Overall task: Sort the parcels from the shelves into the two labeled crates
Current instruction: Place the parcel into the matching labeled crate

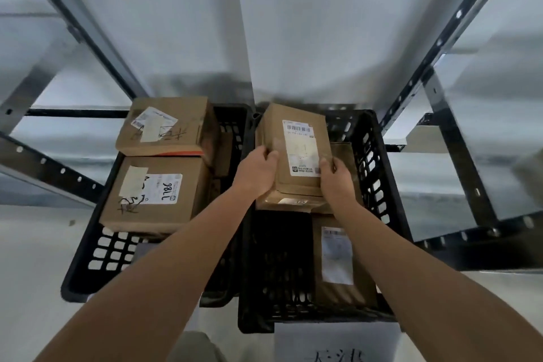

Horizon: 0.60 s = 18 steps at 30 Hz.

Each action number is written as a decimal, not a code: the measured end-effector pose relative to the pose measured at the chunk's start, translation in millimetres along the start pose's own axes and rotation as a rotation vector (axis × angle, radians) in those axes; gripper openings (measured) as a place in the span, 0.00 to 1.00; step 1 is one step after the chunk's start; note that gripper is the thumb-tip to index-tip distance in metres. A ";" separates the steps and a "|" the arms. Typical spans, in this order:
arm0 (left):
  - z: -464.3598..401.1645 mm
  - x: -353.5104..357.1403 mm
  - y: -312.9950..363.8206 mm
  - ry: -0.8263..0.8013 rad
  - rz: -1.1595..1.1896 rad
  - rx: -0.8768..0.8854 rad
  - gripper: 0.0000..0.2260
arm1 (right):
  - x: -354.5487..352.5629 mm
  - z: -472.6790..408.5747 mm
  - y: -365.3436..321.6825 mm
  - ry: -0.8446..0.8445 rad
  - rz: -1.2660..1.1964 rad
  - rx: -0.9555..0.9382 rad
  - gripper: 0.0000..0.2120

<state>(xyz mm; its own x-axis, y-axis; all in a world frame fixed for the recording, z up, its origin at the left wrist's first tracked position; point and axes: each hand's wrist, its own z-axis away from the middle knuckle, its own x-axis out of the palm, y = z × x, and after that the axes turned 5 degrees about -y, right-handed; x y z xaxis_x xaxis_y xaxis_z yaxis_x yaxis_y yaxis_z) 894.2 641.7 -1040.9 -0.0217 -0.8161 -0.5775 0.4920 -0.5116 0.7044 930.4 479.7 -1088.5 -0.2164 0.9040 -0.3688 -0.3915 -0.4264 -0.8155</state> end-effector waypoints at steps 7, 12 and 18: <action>-11.3 16.3 -15.8 -0.005 -0.133 -0.074 0.15 | 11.9 -11.2 21.2 -0.065 0.058 0.048 0.24; -18.6 28.5 -7.8 0.037 -0.298 -0.106 0.12 | 16.4 -21.3 29.4 -0.077 0.084 0.071 0.24; -30.0 38.4 -5.7 -0.067 -0.539 -0.048 0.23 | 23.3 -29.3 35.7 -0.083 0.112 0.069 0.22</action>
<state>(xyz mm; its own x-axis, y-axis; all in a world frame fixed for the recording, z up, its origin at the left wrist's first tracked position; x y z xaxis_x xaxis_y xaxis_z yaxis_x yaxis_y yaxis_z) 916.7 621.4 -1079.5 -0.3364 -0.4575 -0.8231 0.4354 -0.8506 0.2948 937.6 486.4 -1139.3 -0.3340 0.8462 -0.4153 -0.4208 -0.5281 -0.7376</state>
